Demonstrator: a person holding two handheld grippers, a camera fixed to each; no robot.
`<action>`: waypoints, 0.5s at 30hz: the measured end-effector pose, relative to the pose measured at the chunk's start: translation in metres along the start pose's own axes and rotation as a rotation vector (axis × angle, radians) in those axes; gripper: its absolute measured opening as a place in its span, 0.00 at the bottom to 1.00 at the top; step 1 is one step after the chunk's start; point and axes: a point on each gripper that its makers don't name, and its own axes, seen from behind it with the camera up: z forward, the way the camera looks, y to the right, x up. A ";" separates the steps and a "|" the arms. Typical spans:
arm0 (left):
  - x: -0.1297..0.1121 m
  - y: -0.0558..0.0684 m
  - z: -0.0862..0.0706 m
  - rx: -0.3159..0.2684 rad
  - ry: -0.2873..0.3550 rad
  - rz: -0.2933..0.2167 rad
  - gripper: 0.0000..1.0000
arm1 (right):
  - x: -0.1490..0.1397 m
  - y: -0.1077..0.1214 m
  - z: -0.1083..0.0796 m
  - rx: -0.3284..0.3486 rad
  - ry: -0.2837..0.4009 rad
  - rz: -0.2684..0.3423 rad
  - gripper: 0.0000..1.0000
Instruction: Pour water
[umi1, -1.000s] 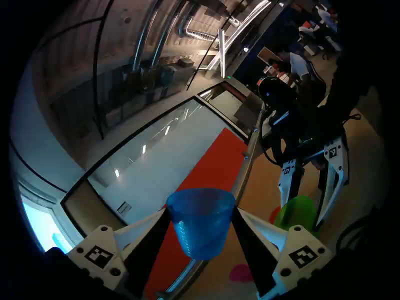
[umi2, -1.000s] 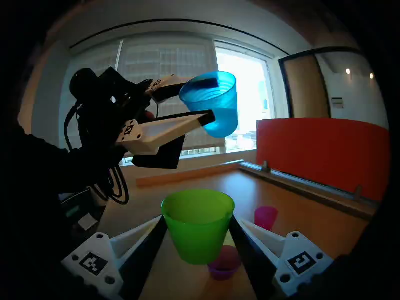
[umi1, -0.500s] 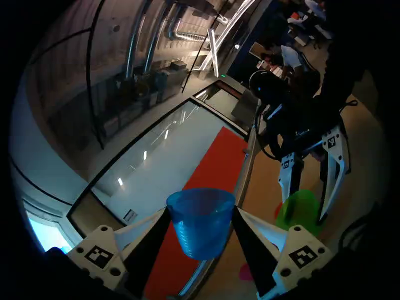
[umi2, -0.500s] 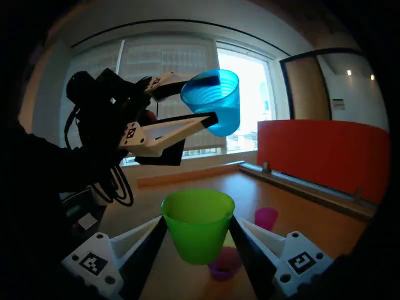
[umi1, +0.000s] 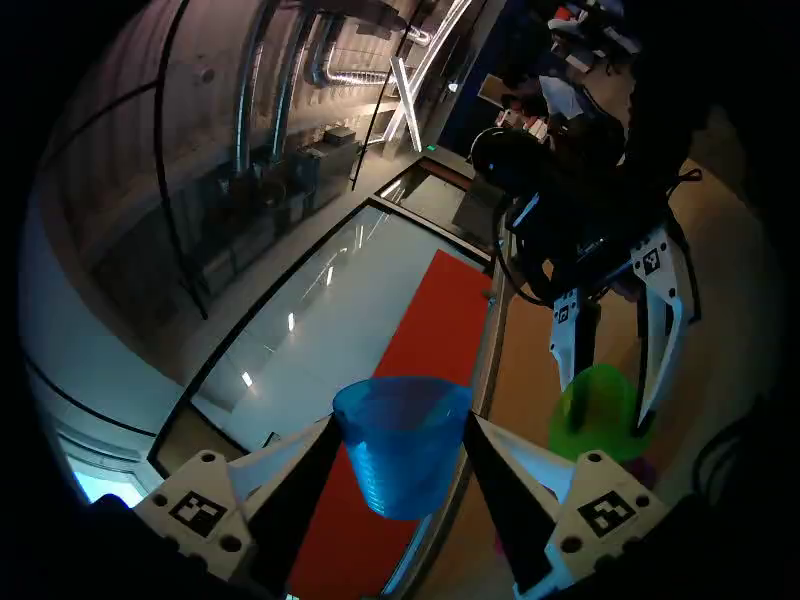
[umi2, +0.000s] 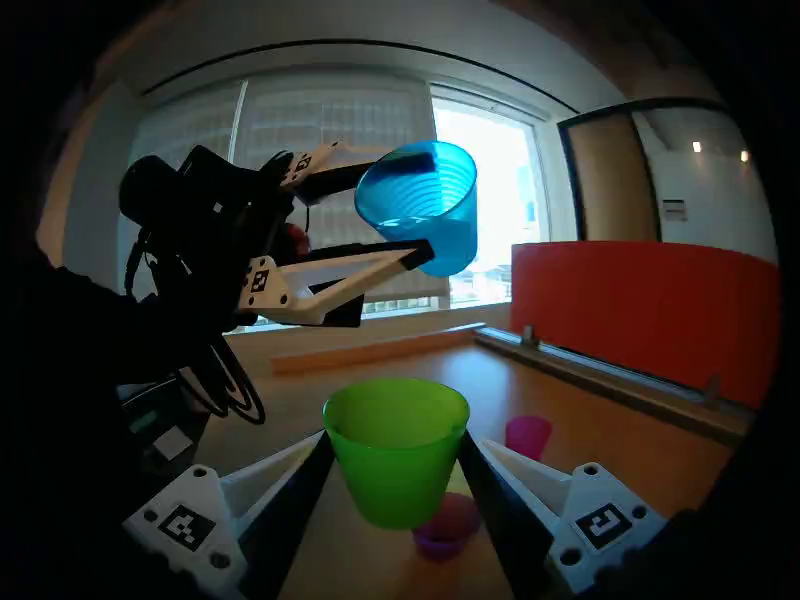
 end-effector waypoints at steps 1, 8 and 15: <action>0.000 0.000 0.000 0.001 0.000 0.003 0.86 | 0.000 0.000 0.000 0.000 0.000 0.000 0.89; 0.000 0.000 0.000 0.008 0.000 0.037 0.86 | 0.001 0.000 0.001 0.001 0.003 0.000 0.89; 0.001 0.003 0.000 0.009 0.004 0.063 0.86 | 0.002 -0.002 0.001 0.008 0.006 0.004 0.89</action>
